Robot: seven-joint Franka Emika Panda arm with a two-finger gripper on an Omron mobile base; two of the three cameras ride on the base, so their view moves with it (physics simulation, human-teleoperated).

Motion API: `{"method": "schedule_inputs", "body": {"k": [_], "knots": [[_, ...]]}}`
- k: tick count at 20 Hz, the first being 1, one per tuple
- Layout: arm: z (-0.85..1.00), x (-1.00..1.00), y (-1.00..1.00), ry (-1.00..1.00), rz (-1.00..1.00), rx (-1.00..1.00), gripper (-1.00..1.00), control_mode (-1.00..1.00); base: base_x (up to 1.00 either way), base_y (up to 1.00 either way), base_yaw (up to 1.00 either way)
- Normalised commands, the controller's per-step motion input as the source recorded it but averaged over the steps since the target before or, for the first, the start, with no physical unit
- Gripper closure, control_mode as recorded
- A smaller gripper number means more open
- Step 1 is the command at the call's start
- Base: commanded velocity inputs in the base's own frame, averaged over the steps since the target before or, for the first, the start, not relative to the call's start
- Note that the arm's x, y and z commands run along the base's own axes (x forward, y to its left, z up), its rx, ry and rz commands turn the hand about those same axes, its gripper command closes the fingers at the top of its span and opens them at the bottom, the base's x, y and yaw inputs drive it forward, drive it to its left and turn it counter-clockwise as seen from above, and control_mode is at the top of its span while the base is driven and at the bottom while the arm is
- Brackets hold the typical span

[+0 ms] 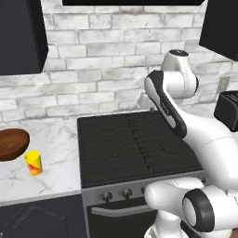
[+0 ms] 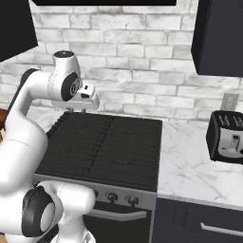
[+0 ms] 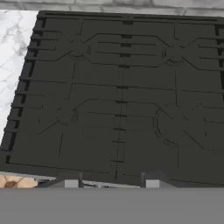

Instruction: Pick the cup and bowl from the counter and place them on the counter next to the sink.

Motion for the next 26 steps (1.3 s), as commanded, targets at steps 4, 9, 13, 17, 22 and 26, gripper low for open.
{"method": "schedule_inputs", "body": {"k": [4, 9, 13, 17, 22, 26], "knots": [[0.00, -0.13, 0.14, -0.01, 0.03, 0.00, -1.00, -1.00, 0.00, 0.00, 0.00], [-0.04, -0.41, 0.39, 0.00, 0.08, 0.00, -1.00, -1.00, 0.00, 0.00, 0.00], [-0.14, -0.19, 0.39, 0.00, 0.00, 0.00, -1.00, -1.00, 0.00, 0.00, 0.00], [-0.11, -0.26, 0.44, -0.03, 0.00, 0.00, -1.00, -1.00, 0.00, 0.00, 0.00], [-0.12, -0.30, 0.65, -0.01, 0.00, 0.00, -1.00, -1.00, 0.00, 0.00, 0.00], [-0.17, -0.01, 0.72, 0.00, 0.00, 0.00, -1.00, -1.00, 0.00, 0.00, 0.00]]}}
